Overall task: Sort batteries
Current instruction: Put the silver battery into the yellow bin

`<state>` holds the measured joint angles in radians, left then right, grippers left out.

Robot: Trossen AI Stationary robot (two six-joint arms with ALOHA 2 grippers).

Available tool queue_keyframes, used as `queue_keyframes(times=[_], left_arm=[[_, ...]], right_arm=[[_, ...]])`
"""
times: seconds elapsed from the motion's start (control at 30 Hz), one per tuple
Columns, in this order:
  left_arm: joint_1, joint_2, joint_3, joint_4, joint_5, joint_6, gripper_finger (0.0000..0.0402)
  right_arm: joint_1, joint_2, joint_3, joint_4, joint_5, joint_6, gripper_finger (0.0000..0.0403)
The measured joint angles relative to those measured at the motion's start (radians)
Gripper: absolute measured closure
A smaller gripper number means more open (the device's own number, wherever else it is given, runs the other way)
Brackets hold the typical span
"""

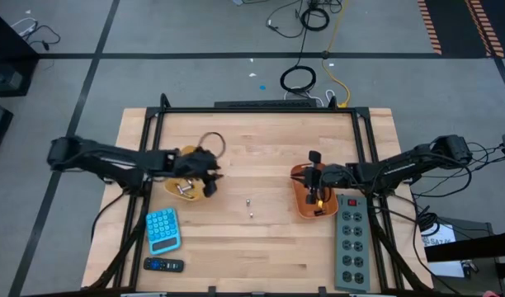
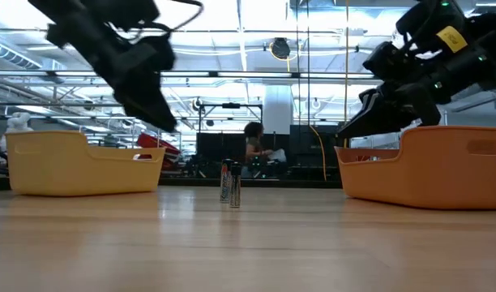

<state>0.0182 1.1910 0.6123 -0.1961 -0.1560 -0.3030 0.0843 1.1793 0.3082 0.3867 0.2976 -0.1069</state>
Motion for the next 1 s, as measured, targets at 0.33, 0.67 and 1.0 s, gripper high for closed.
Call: queue_keyframes(times=[0.33,0.67,1.0], left_arm=[[-0.066,0.303,0.067,0.271,0.096,0.040,0.0213],[-0.125,0.371,0.067,0.391,0.099,0.020,0.0189],[-0.148,0.430,0.111,0.456,0.130,0.007,0.0188]], right_arm=[[0.055,-0.007,-0.091,0.201,0.100,-0.063,0.0385],[0.060,-0.021,-0.108,0.208,0.098,-0.060,0.0385],[0.060,-0.021,-0.108,0.209,0.097,-0.051,0.0385]])
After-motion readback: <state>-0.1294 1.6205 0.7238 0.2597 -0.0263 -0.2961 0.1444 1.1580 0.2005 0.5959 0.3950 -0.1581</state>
